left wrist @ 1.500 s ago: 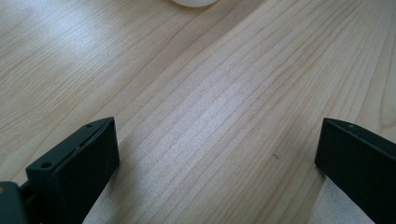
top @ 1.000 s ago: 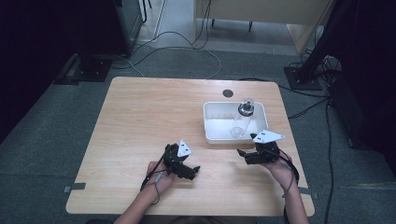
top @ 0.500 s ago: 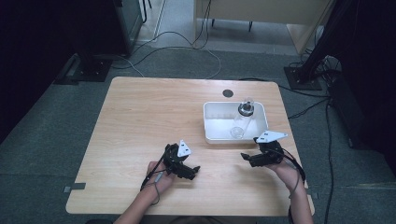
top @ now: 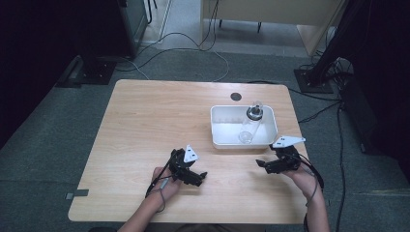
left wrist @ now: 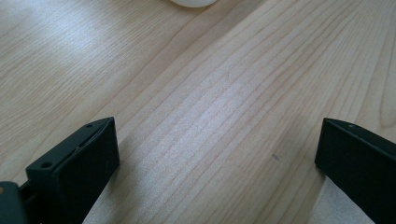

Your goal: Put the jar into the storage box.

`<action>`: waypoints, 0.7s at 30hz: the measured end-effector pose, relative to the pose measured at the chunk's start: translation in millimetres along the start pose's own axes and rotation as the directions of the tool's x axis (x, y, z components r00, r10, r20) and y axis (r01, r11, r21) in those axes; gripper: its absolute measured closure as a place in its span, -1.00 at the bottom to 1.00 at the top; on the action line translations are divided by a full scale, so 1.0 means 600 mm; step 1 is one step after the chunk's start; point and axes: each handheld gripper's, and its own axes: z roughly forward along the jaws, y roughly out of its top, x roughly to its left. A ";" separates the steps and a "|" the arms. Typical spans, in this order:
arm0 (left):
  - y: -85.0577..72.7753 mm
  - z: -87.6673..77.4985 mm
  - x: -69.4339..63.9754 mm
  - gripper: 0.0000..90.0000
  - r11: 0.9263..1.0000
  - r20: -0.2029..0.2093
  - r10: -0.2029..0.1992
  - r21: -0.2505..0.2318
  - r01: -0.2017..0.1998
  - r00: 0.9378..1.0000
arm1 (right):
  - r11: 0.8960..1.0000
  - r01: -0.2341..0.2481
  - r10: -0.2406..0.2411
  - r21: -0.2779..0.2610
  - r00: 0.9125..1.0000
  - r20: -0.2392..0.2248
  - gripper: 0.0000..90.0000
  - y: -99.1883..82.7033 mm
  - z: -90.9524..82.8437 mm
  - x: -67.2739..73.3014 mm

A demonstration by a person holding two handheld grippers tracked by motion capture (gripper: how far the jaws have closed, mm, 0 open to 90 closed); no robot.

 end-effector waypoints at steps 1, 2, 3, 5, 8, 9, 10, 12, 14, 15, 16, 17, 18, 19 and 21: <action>0.000 0.000 0.000 -1.00 1.000 0.000 -0.001 0.000 0.001 1.000 | 1.000 0.002 -0.002 0.006 1.000 0.005 -0.70 -0.001 0.001 -0.002; 0.000 0.000 0.000 -1.00 1.000 0.000 -0.001 -0.001 0.001 1.000 | 1.000 0.000 0.000 0.015 1.000 0.010 -0.70 -0.003 0.003 -0.002; 0.000 0.000 0.000 -1.00 1.000 0.000 -0.001 -0.001 0.001 1.000 | 1.000 -0.001 0.001 0.023 1.000 0.014 -0.70 -0.004 0.005 -0.003; 0.000 0.000 0.000 -1.00 1.000 0.000 0.000 0.000 0.000 1.000 | 0.999 -0.005 0.004 0.034 1.000 0.018 -0.70 -0.008 0.010 -0.006; 0.000 0.000 0.000 -1.00 1.000 0.000 -0.001 -0.001 0.001 1.000 | 0.999 0.028 -0.029 0.025 0.998 0.055 -0.70 -0.011 0.015 -0.008; 0.000 0.000 0.000 -1.00 1.000 0.000 -0.001 -0.001 0.001 1.000 | 0.999 0.036 -0.037 0.018 0.997 0.061 -0.70 -0.012 0.016 -0.008; 0.000 0.000 0.000 -1.00 1.000 0.000 -0.001 0.000 0.001 1.000 | 0.999 0.036 -0.037 0.010 0.997 0.064 -0.70 -0.013 0.018 -0.009; 0.000 0.000 0.000 -1.00 1.000 0.000 -0.001 0.000 0.001 1.000 | 0.999 0.035 -0.036 0.011 0.997 0.071 -0.70 -0.014 0.021 -0.010; 0.000 0.000 0.000 -1.00 1.000 0.000 -0.001 0.000 0.001 1.000 | 0.999 0.037 -0.038 0.013 0.996 0.086 -0.70 -0.016 0.023 -0.012; 0.000 0.000 0.000 -1.00 1.000 0.000 0.000 0.000 0.000 1.000 | 0.999 0.032 -0.032 0.011 0.996 0.086 -0.70 -0.017 0.024 -0.013; 0.000 0.000 0.000 -1.00 1.000 0.000 0.000 0.000 0.000 1.000 | 1.000 0.028 -0.028 0.011 0.996 0.087 -0.70 -0.017 0.024 -0.014; 0.000 0.000 0.000 -1.00 1.000 0.000 -0.001 0.000 0.001 1.000 | 1.000 0.028 -0.029 0.008 0.996 0.089 -0.70 -0.017 0.024 -0.014; 0.000 0.000 0.000 -1.00 1.000 0.000 -0.001 -0.001 0.001 1.000 | 1.000 0.028 -0.028 0.006 0.995 0.092 -0.70 -0.018 0.025 -0.015; 0.000 0.000 0.000 -1.00 1.000 0.000 0.000 0.000 0.000 1.000 | 1.000 0.022 -0.022 0.003 0.995 0.094 -0.70 -0.019 0.025 -0.016; 0.000 0.000 0.000 -1.00 1.000 0.000 -0.001 0.000 0.001 1.000 | 1.000 0.018 -0.017 -0.009 0.995 0.103 -0.70 -0.021 0.028 -0.020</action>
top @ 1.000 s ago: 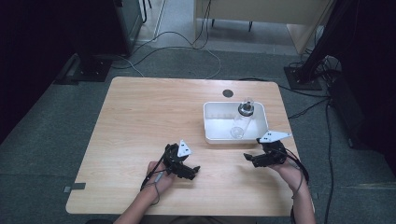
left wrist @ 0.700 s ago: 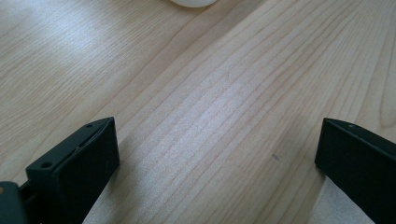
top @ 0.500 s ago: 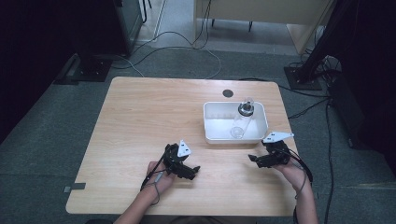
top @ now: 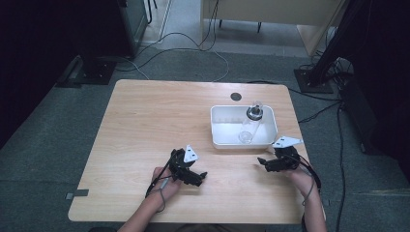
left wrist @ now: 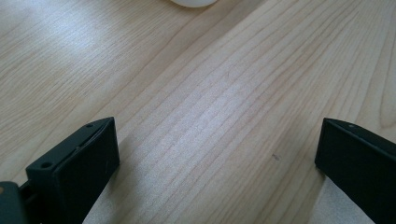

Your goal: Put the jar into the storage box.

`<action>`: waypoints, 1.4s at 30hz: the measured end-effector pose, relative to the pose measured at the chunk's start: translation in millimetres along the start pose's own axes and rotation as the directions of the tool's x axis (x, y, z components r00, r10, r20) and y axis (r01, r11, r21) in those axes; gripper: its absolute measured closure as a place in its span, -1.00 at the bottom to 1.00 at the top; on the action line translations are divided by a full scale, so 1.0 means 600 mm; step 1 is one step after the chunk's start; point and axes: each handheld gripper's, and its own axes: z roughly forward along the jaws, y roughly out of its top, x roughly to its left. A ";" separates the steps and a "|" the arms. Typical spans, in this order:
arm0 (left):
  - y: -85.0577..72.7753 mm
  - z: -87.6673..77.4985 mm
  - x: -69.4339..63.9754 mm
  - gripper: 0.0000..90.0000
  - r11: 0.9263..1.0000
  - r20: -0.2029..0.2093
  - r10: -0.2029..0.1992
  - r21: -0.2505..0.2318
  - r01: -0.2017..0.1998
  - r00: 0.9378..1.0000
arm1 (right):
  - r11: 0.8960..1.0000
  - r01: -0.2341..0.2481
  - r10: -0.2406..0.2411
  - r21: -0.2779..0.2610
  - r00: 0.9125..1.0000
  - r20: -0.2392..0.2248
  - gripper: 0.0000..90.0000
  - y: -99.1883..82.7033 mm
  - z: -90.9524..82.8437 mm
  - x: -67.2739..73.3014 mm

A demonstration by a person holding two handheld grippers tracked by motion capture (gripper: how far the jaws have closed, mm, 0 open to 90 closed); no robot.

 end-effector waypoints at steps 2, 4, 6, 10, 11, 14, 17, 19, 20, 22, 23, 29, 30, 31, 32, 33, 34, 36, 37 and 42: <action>0.000 0.000 0.000 -1.00 1.000 0.000 0.000 0.001 0.000 1.000 | 1.000 -0.011 0.011 -0.007 1.000 0.013 -0.70 -0.003 0.004 -0.003; 0.000 0.000 0.000 -1.00 1.000 0.000 0.000 0.000 0.000 1.000 | 1.000 -0.021 0.021 -0.013 1.000 0.020 -0.70 -0.005 0.008 -0.005; 0.000 0.000 0.000 -1.00 1.000 0.001 0.001 0.000 -0.001 1.000 | 0.999 -0.027 0.027 -0.019 0.999 0.027 -0.70 -0.006 0.011 -0.006; 0.000 0.000 0.000 -1.00 1.000 0.001 0.001 0.000 -0.001 1.000 | 0.999 -0.034 0.036 -0.032 0.999 0.036 -0.70 -0.006 0.017 -0.005; 0.000 0.000 0.000 -1.00 1.000 0.001 0.001 0.000 -0.001 1.000 | 0.999 -0.036 0.037 -0.034 0.999 0.038 -0.71 -0.006 0.018 -0.005; 0.000 0.000 0.000 -1.00 1.000 0.001 0.001 0.000 -0.001 1.000 | 0.998 -0.045 0.047 -0.045 0.998 0.050 -0.71 -0.006 0.023 -0.005; 0.000 0.000 0.000 -1.00 1.000 0.001 0.001 0.000 -0.001 1.000 | 0.997 -0.058 0.061 -0.054 0.997 0.050 -0.71 -0.007 0.027 -0.006; 0.000 0.000 0.000 -1.00 1.000 0.001 0.001 0.000 -0.001 1.000 | 0.996 -0.067 0.070 -0.057 0.996 0.054 -0.71 -0.008 0.030 -0.005; 0.000 0.000 0.000 -1.00 1.000 0.001 0.001 0.000 -0.001 1.000 | 0.996 -0.069 0.072 -0.058 0.996 0.056 -0.71 -0.008 0.032 -0.005; 0.001 0.001 0.000 -1.00 1.000 0.002 0.001 0.000 -0.001 1.000 | 0.995 -0.074 0.078 -0.061 0.995 0.060 -0.71 -0.009 0.034 -0.005; 0.001 0.001 0.000 -1.00 1.000 0.002 0.001 0.000 -0.001 1.000 | 0.995 -0.078 0.083 -0.065 0.995 0.061 -0.72 -0.009 0.035 -0.005; 0.001 0.001 0.000 -1.00 1.000 0.002 0.002 0.000 -0.002 1.000 | 0.992 -0.107 0.111 -0.074 0.993 0.051 -0.72 -0.012 0.042 -0.008; 0.001 0.001 0.000 -1.00 1.000 0.002 0.002 0.000 -0.002 1.000 | 0.992 -0.108 0.112 -0.068 0.992 0.051 -0.72 -0.011 0.042 -0.007; 0.001 0.001 0.000 -1.00 1.000 0.002 0.002 0.000 -0.002 1.000 | 0.992 -0.105 0.109 -0.069 0.993 0.053 -0.72 -0.011 0.042 -0.007; 0.001 0.001 0.000 -1.00 1.000 0.002 0.002 0.000 -0.002 1.000 | 0.992 -0.105 0.109 -0.068 0.992 0.056 -0.72 -0.011 0.043 -0.006; 0.001 0.001 0.000 -1.00 1.000 0.002 0.003 0.000 -0.003 1.000 | 0.993 -0.102 0.106 -0.065 0.993 0.057 -0.73 -0.011 0.043 -0.006; 0.001 0.001 0.000 -1.00 1.000 0.002 0.002 0.000 -0.002 1.000 | 0.993 -0.101 0.104 -0.059 0.993 0.057 -0.73 -0.010 0.044 -0.006; 0.001 0.001 0.000 -1.00 1.000 0.002 0.003 0.000 -0.003 1.000 | 0.993 -0.107 0.110 -0.057 0.993 0.053 -0.74 -0.010 0.044 -0.007; 0.001 0.001 0.000 -1.00 1.000 0.002 0.003 0.000 -0.003 1.000 | 0.992 -0.112 0.115 -0.055 0.992 0.048 -0.75 -0.010 0.045 -0.008; 0.001 0.001 0.000 -1.00 1.000 0.003 0.004 0.000 -0.004 1.000 | 0.990 -0.138 0.138 -0.038 0.990 0.018 -0.80 -0.013 0.044 -0.019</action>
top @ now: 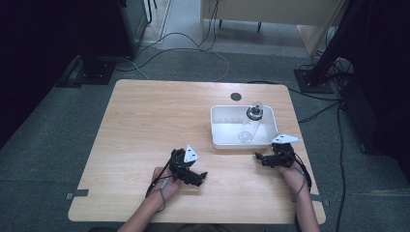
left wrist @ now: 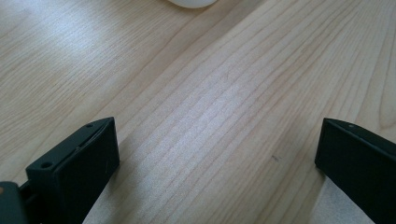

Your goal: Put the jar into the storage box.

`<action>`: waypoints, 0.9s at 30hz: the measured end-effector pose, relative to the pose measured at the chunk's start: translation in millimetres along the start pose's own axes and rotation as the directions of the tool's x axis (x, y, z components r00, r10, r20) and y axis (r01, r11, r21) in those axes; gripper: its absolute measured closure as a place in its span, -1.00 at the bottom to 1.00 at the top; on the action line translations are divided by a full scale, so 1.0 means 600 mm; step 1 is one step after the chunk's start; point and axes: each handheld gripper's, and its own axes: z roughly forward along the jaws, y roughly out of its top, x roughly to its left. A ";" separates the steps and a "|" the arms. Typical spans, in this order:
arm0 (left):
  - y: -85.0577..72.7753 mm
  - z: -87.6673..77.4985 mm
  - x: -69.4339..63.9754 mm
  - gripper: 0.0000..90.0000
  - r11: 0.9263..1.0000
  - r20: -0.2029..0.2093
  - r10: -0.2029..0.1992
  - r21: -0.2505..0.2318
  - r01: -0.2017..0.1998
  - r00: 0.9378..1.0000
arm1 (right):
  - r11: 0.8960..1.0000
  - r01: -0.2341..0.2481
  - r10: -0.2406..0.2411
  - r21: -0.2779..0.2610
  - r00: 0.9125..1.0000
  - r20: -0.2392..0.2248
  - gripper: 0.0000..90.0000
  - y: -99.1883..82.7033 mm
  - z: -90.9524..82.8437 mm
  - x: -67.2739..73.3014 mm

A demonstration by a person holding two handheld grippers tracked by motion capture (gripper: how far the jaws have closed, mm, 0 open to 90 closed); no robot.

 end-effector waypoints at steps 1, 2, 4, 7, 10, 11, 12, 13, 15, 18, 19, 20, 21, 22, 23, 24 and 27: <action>0.000 0.000 0.000 -1.00 1.000 0.000 0.000 0.000 0.000 1.000 | 1.000 0.004 -0.004 0.000 1.000 -0.003 -0.81 -0.001 -0.001 -0.001; 0.000 0.000 0.000 -1.00 1.000 0.000 0.000 0.000 0.000 1.000 | 1.000 0.006 -0.006 0.001 1.000 -0.007 -0.81 -0.002 -0.002 -0.003; 0.000 0.000 0.000 -1.00 1.000 0.000 0.000 0.000 0.000 1.000 | 1.000 0.014 -0.014 0.000 1.000 -0.014 -0.81 -0.003 -0.003 -0.005; 0.000 0.000 0.000 -1.00 1.000 0.001 0.001 0.000 -0.001 1.000 | 1.000 0.016 -0.016 0.001 1.000 -0.015 -0.81 -0.003 -0.003 -0.005; 0.000 0.000 0.000 -1.00 1.000 0.001 0.001 0.000 -0.001 1.000 | 1.000 0.016 -0.016 0.001 1.000 -0.015 -0.81 -0.003 -0.003 -0.005; 0.000 0.000 0.000 -1.00 1.000 0.001 0.001 0.000 -0.001 1.000 | 1.000 0.016 -0.016 0.001 1.000 -0.015 -0.81 -0.003 -0.003 -0.005; 0.000 0.000 0.000 -1.00 1.000 0.001 0.000 0.000 0.000 1.000 | 1.000 0.016 -0.016 0.001 1.000 -0.015 -0.81 -0.003 -0.003 -0.005; 0.000 0.000 0.000 -1.00 1.000 0.001 0.001 0.000 -0.001 1.000 | 1.000 0.017 -0.017 0.001 1.000 -0.016 -0.81 -0.003 -0.003 -0.005; 0.000 0.000 0.000 -1.00 1.000 0.001 0.001 0.000 -0.001 1.000 | 1.000 0.018 -0.018 0.002 1.000 -0.018 -0.83 -0.003 -0.003 -0.005; 0.000 0.000 0.000 -1.00 1.000 0.001 0.001 0.000 -0.001 1.000 | 1.000 0.024 -0.024 0.010 0.999 -0.025 -0.88 -0.002 -0.002 -0.004; 0.000 0.000 0.000 -1.00 1.000 0.001 0.001 0.000 -0.001 1.000 | 1.000 0.026 -0.025 0.010 0.999 -0.025 -0.88 -0.002 -0.002 -0.004; 0.000 0.000 0.000 -1.00 1.000 0.001 0.001 0.000 -0.001 1.000 | 1.000 0.027 -0.027 0.011 0.999 -0.026 -0.90 -0.002 -0.002 -0.004; 0.000 0.000 0.000 -1.00 1.000 0.001 0.000 0.000 0.000 1.000 | 0.999 0.029 -0.028 0.013 0.999 -0.028 -0.91 -0.002 -0.002 -0.003; 0.000 0.000 0.000 -1.00 1.000 0.001 0.000 0.000 0.000 1.000 | 0.999 0.030 -0.030 0.015 0.999 -0.030 -0.92 -0.002 -0.002 -0.003; 0.000 0.000 0.000 -1.00 1.000 0.001 0.001 0.000 -0.001 1.000 | 0.999 0.032 -0.032 0.016 0.999 -0.033 -0.93 -0.002 -0.001 -0.003; 0.000 0.000 0.000 -1.00 1.000 0.001 0.000 0.000 0.000 1.000 | 0.999 0.034 -0.034 0.017 0.999 -0.033 -0.94 -0.002 -0.001 -0.003; 0.000 0.000 0.000 -1.00 1.000 0.001 0.001 0.000 -0.001 1.000 | 0.999 0.037 -0.036 0.017 0.999 -0.034 -0.94 -0.002 -0.001 -0.003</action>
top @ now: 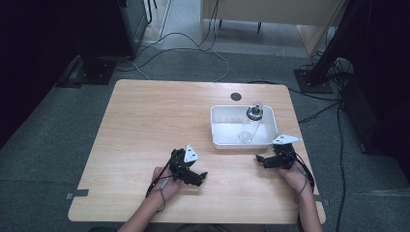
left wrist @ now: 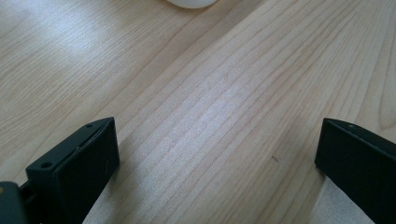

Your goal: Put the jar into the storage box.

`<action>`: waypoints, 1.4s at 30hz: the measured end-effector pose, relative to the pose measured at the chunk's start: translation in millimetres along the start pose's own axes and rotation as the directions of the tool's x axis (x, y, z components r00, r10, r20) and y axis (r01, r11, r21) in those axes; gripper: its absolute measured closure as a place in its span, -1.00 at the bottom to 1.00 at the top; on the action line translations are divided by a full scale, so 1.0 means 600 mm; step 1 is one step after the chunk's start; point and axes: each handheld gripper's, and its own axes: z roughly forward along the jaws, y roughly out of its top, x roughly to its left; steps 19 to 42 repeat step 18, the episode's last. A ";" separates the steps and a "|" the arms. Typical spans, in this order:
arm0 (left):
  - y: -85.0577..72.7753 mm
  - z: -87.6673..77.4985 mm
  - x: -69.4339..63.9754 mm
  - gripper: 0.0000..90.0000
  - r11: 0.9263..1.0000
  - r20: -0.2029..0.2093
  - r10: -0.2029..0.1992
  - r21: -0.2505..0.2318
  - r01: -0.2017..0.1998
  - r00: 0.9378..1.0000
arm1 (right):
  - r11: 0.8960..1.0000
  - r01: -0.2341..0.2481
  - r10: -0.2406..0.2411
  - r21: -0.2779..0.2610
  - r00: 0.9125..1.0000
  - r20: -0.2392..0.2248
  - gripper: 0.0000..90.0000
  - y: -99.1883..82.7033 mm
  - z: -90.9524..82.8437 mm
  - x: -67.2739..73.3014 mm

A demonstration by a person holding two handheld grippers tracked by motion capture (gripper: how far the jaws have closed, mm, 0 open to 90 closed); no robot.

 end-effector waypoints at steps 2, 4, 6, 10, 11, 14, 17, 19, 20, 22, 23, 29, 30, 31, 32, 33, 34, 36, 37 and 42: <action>0.000 0.000 0.000 -1.00 1.000 0.000 0.000 0.000 0.000 1.000 | 1.000 0.000 0.000 0.001 1.000 -0.001 -0.95 0.000 0.000 0.000; 0.000 0.000 0.000 -1.00 1.000 0.000 0.000 0.000 0.000 1.000 | 1.000 0.005 -0.005 0.003 1.000 -0.004 -0.97 0.000 0.000 0.000; 0.000 0.000 0.000 -1.00 1.000 0.000 0.000 0.000 0.000 1.000 | 1.000 0.008 -0.008 0.005 1.000 -0.005 -0.98 0.000 0.001 0.001; 0.000 0.000 0.000 -1.00 1.000 0.000 0.000 0.000 0.000 1.000 | 1.000 0.007 -0.007 0.005 1.000 -0.005 -0.98 0.000 0.001 0.001; 0.000 0.000 0.000 -1.00 1.000 0.000 0.000 0.000 0.000 1.000 | 1.000 0.008 -0.008 0.005 1.000 -0.005 -0.98 0.000 0.001 0.000; 0.000 0.000 0.000 -1.00 1.000 0.000 0.000 0.000 0.000 1.000 | 1.000 0.007 -0.007 0.005 1.000 -0.005 -0.98 0.000 0.001 0.000; 0.000 0.000 0.000 -1.00 1.000 0.000 0.000 0.000 0.000 1.000 | 1.000 0.007 -0.007 0.004 1.000 -0.005 -0.98 0.000 0.001 0.000; 0.000 0.000 0.000 -1.00 1.000 0.000 0.000 0.000 0.000 1.000 | 1.000 0.006 -0.006 0.004 1.000 -0.005 -0.98 0.000 0.001 0.000; 0.000 0.000 0.000 -1.00 1.000 0.000 0.000 0.000 0.000 1.000 | 1.000 0.006 -0.006 0.004 1.000 -0.005 -0.98 0.000 0.001 0.000; 0.000 0.000 0.000 -1.00 1.000 0.000 0.000 0.000 0.000 1.000 | 1.000 0.006 -0.006 0.004 1.000 -0.005 -0.98 0.000 0.001 0.000; 0.000 0.000 0.000 -1.00 1.000 0.000 0.000 0.000 0.000 1.000 | 1.000 0.006 -0.006 0.004 1.000 -0.005 -0.98 0.000 0.001 0.000; 0.000 0.000 0.000 -1.00 1.000 0.000 0.000 0.000 0.000 1.000 | 1.000 0.006 -0.006 0.004 1.000 -0.005 -0.98 0.000 0.001 0.000; 0.000 0.000 0.000 -1.00 1.000 0.000 0.000 0.000 0.000 1.000 | 1.000 0.006 -0.006 0.004 1.000 -0.005 -0.98 0.000 0.001 0.000; 0.000 0.000 0.000 -1.00 1.000 0.000 0.000 0.000 0.000 1.000 | 1.000 0.006 -0.006 0.004 1.000 -0.005 -0.98 0.000 0.001 0.000; 0.000 0.000 0.000 -1.00 1.000 0.000 0.000 0.000 0.000 1.000 | 1.000 0.006 -0.006 0.004 1.000 -0.005 -0.98 0.000 0.001 0.000; 0.000 0.000 0.000 -1.00 1.000 0.000 0.000 0.000 0.000 1.000 | 1.000 0.006 -0.006 0.004 1.000 -0.005 -0.98 0.000 0.001 0.000; 0.000 0.000 0.000 -1.00 1.000 0.000 0.000 0.000 0.000 1.000 | 1.000 0.006 -0.006 0.004 1.000 -0.005 -0.98 0.000 0.001 0.000; 0.000 0.000 0.000 -1.00 1.000 0.000 0.000 0.000 0.000 1.000 | 1.000 0.006 -0.006 0.004 1.000 -0.005 -0.98 0.000 0.001 0.000; 0.000 0.000 0.000 -1.00 1.000 0.000 0.000 0.000 0.000 1.000 | 1.000 0.006 -0.006 0.004 1.000 -0.005 -0.98 0.000 0.001 0.000; 0.000 0.000 0.000 -1.00 1.000 0.000 0.000 0.000 0.000 1.000 | 1.000 0.006 -0.006 0.004 1.000 -0.005 -0.98 0.000 0.001 0.000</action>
